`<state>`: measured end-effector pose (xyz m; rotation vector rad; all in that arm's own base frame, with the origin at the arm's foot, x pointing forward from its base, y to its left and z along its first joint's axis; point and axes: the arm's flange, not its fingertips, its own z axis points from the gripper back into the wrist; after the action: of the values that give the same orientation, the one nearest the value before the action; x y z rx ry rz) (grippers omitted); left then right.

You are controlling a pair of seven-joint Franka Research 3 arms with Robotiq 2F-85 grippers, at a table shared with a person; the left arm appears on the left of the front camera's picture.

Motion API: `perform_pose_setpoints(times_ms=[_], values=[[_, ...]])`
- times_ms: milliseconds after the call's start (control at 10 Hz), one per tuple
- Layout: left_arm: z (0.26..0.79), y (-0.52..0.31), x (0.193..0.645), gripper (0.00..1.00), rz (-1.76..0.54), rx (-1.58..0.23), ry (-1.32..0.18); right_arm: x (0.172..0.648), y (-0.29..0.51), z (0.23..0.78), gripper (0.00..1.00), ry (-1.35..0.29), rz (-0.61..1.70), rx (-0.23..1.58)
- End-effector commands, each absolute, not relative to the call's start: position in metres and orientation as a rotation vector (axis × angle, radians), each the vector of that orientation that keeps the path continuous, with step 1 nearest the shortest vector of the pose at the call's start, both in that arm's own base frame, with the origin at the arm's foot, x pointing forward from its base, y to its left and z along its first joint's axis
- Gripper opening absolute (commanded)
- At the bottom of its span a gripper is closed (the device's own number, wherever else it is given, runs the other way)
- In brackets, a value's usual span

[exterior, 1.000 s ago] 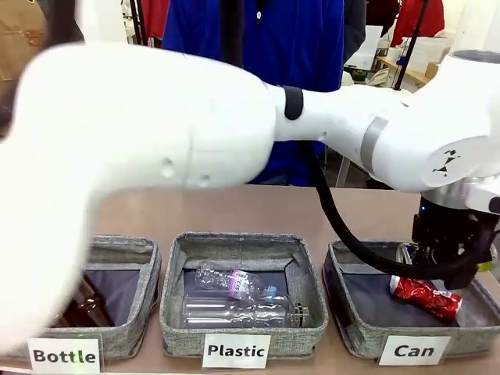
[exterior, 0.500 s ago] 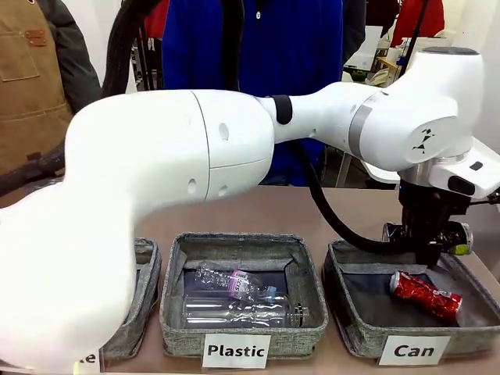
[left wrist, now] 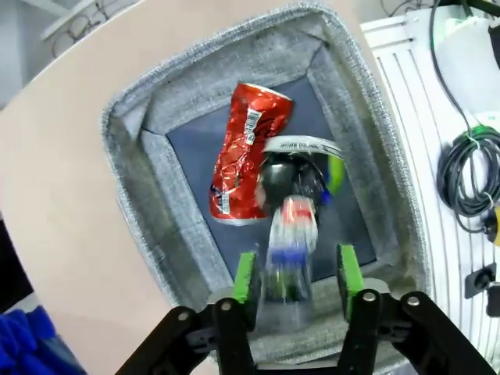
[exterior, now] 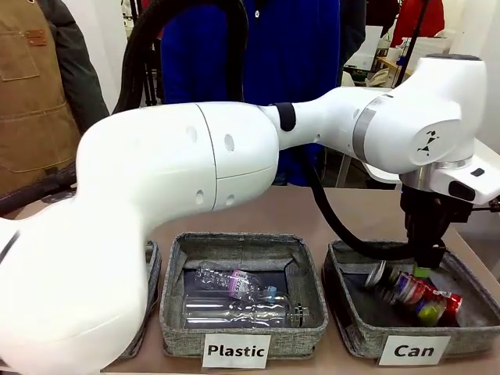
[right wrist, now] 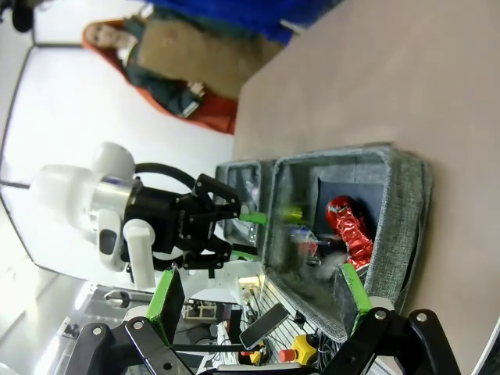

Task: Sort the can waste into the basket.
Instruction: Pick up the can waste from the table and place it in the right Fabric basket.

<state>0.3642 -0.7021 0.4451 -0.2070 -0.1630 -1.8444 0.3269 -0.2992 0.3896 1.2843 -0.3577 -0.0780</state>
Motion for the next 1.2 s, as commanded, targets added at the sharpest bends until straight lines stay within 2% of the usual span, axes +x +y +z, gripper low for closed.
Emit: perform_pose_setpoints(times_ms=[0,100,300,500,700,900,1000,1100], values=[[0.460,-0.723,0.380,0.94,-1.832,-0.222,-0.163,0.327,-0.298,0.395,1.00,-0.338,-0.084,1.277],[0.460,-0.720,0.382,1.00,-1.833,-0.223,-0.152,0.327,-0.298,0.395,1.00,-0.338,-0.084,1.277],[0.464,-0.708,0.385,1.00,-1.804,-0.272,-0.133,0.327,-0.298,0.395,1.00,-0.338,-0.084,1.277],[0.482,-0.671,0.386,1.00,-1.709,-0.395,-0.001,0.327,-0.299,0.390,1.00,-0.358,-0.078,1.284],[0.511,-0.595,0.382,1.00,-1.658,-0.508,0.047,0.371,-0.261,0.393,1.00,-0.260,0.002,1.387],[0.534,-0.487,0.378,1.00,-1.560,-0.619,0.034,0.421,-0.205,0.405,1.00,-0.168,-0.001,1.441],[0.536,-0.430,0.385,1.00,-1.467,-0.661,-0.022,0.443,-0.171,0.410,1.00,-0.139,0.011,1.456],[0.536,-0.360,0.380,1.00,-1.402,-0.786,-0.049,0.451,-0.124,0.415,1.00,-0.088,0.049,1.476]])
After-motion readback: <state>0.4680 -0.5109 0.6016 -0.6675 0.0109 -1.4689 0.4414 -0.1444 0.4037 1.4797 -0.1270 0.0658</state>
